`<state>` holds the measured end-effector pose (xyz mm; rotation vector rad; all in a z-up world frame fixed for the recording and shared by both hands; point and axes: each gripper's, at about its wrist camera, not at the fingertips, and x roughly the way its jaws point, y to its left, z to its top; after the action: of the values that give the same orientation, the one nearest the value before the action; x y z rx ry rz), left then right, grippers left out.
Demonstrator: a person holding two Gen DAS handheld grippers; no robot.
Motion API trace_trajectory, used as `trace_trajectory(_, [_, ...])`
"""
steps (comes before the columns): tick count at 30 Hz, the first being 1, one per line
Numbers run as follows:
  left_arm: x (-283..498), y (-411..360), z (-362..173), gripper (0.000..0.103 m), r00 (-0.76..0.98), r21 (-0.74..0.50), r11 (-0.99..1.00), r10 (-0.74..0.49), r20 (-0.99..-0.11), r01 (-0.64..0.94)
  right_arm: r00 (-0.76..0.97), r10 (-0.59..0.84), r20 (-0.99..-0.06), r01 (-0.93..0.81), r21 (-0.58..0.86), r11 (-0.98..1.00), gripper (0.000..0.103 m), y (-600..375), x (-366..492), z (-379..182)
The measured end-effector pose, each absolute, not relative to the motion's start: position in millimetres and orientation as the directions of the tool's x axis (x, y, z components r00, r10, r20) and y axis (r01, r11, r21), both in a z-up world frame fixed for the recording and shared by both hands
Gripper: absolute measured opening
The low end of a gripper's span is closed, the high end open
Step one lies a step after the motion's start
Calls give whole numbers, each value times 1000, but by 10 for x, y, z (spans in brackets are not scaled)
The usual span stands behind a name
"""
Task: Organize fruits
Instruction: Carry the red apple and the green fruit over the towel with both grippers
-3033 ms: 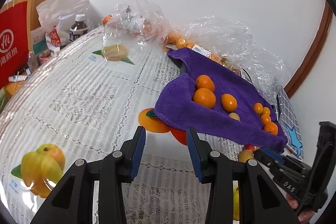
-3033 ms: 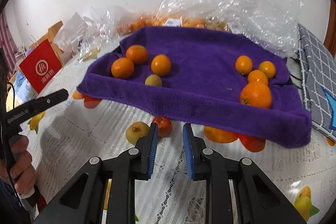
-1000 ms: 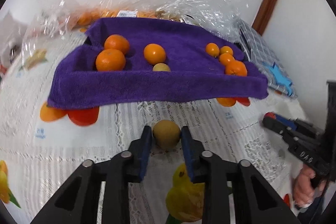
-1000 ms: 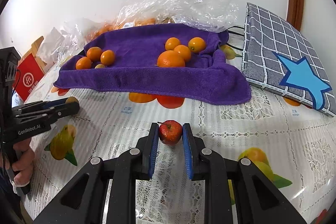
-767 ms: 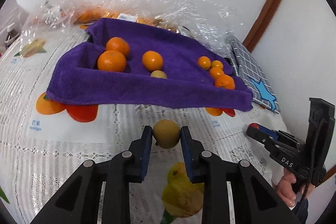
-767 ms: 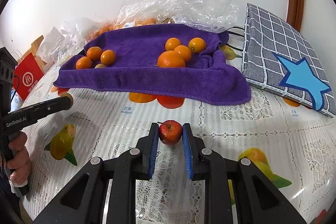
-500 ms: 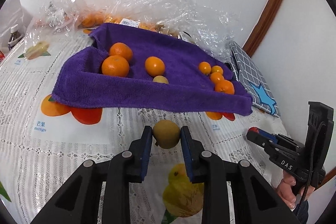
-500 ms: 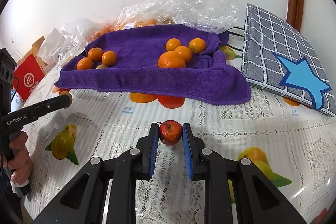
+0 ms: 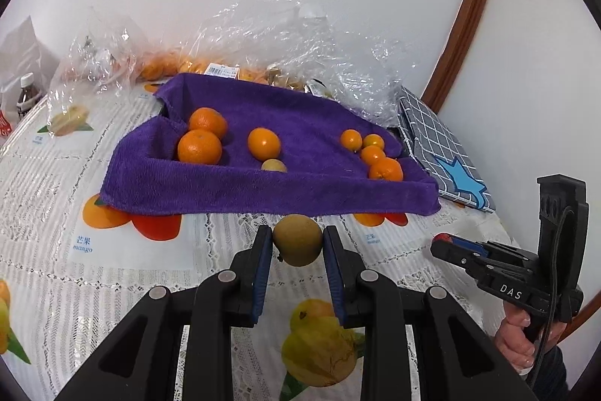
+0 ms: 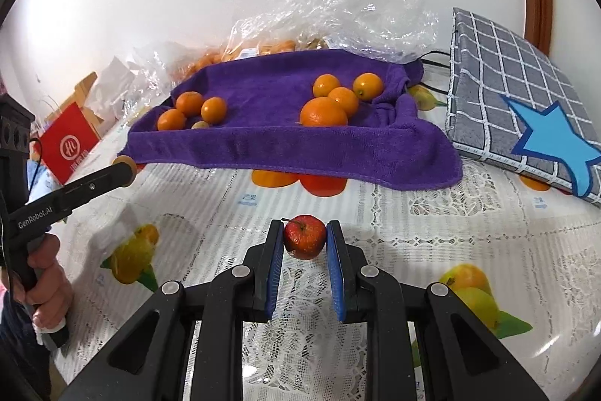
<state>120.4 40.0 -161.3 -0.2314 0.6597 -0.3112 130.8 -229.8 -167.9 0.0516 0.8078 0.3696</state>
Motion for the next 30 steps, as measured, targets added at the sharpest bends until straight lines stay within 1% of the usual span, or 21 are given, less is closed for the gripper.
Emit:
trace_trajectory(7, [1147,423,-1566,26,778,-306,930,-343,-527,203,604,417,-679,-298,292,909,23,-2447,1328,-1688])
trace_trajectory(13, [1117,427,-1547,26,791,-310,929,-342,-508,203,630,366,-685,-250,268,931,23,-2631,1343,-1618])
trace_trajectory(19, [1022,385,-1507,26,805,-297,929,-346,-482,222,660,400,-636,-247,319,915,23,-2799,1269,-1388])
trace_trajectory(25, [990,414,-1479,26,817,-308,928,-341,-465,212,674,451,-585,-242,401,883,23,-2926,1206,-1229])
trace_trajectory(30, [940,449,-1444,26,840,-304,936,-307,-447,180,695,440,-569,-242,391,888,23,-2906,1194,-1069])
